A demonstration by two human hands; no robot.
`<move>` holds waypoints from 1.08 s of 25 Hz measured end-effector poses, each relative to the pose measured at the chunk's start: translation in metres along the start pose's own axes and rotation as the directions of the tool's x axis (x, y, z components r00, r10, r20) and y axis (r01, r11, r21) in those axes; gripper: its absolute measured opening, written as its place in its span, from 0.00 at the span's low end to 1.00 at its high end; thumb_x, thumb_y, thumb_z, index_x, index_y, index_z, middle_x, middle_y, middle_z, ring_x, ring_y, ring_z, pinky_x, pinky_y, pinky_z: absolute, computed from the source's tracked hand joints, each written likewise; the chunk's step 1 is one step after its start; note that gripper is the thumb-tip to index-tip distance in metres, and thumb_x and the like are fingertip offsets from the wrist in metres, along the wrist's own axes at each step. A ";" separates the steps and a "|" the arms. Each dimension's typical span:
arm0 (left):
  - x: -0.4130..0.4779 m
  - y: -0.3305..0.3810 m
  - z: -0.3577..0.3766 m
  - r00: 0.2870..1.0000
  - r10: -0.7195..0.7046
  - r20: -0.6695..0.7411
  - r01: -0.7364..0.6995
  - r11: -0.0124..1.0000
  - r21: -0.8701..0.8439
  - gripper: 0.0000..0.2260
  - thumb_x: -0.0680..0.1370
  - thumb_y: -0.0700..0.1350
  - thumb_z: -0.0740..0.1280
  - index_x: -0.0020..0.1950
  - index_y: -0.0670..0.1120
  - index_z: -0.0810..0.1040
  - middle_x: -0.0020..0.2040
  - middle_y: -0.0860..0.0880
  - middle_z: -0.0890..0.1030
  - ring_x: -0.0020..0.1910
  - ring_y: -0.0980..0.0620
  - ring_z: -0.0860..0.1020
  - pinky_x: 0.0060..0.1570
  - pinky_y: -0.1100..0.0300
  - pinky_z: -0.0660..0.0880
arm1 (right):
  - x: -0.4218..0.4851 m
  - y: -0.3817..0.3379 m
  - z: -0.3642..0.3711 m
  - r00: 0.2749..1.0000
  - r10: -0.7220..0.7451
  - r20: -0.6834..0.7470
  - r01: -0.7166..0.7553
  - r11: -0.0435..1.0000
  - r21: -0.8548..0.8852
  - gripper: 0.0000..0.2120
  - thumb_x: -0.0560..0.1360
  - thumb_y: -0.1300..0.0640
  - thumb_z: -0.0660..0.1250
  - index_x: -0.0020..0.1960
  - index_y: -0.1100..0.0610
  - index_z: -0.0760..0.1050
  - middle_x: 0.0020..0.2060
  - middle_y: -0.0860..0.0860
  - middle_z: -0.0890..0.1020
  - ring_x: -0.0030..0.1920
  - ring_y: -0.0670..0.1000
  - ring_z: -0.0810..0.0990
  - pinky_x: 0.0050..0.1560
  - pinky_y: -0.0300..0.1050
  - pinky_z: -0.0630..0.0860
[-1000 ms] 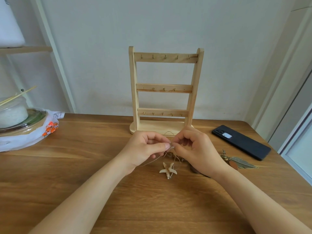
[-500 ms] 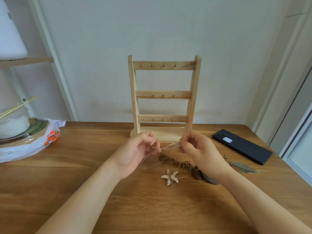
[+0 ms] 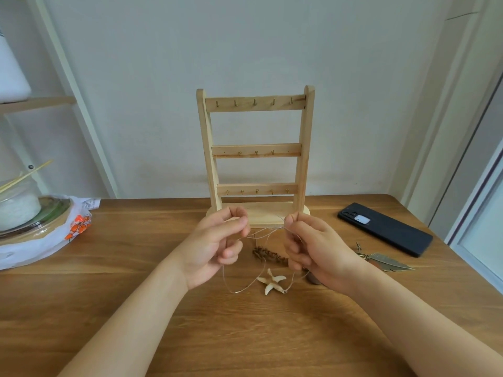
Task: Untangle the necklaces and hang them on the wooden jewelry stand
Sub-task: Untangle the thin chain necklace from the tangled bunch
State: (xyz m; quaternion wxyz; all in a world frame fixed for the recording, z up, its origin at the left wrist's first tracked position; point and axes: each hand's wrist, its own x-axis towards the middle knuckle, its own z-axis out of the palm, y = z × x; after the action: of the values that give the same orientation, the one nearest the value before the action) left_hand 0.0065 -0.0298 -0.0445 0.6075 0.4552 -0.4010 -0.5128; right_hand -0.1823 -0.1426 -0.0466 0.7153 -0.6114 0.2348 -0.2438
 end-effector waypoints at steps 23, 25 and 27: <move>-0.002 0.011 -0.039 0.773 -0.220 -0.596 0.065 0.960 -0.271 0.24 0.77 0.65 0.62 0.38 0.44 0.76 0.28 0.51 0.67 0.26 0.53 0.69 0.32 0.60 0.64 | 0.002 -0.026 -0.044 0.928 -0.238 -0.286 0.134 0.931 -0.340 0.06 0.76 0.61 0.73 0.53 0.59 0.82 0.27 0.51 0.62 0.25 0.48 0.57 0.22 0.40 0.58; -0.004 0.011 -0.039 0.809 -0.234 -0.540 0.059 0.945 -0.321 0.24 0.78 0.64 0.61 0.39 0.44 0.77 0.29 0.50 0.70 0.28 0.51 0.73 0.34 0.59 0.67 | 0.001 -0.026 -0.046 0.899 -0.329 -0.287 0.137 0.837 -0.530 0.04 0.75 0.57 0.74 0.50 0.53 0.84 0.25 0.49 0.64 0.24 0.47 0.59 0.25 0.38 0.63; -0.004 0.012 -0.042 0.839 -0.229 -0.493 0.026 0.923 -0.384 0.24 0.78 0.64 0.61 0.41 0.43 0.78 0.31 0.49 0.72 0.29 0.52 0.73 0.32 0.61 0.66 | 0.002 -0.025 -0.049 0.904 -0.346 -0.251 0.116 0.764 -0.635 0.03 0.74 0.55 0.75 0.48 0.50 0.84 0.25 0.49 0.67 0.25 0.47 0.62 0.30 0.40 0.68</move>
State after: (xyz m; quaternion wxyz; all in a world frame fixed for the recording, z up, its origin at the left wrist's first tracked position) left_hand 0.0489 -0.0192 -0.0444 0.7311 0.4850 -0.0847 -0.4723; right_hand -0.2133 -0.1844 -0.0289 0.3912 -0.7779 0.3463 -0.3491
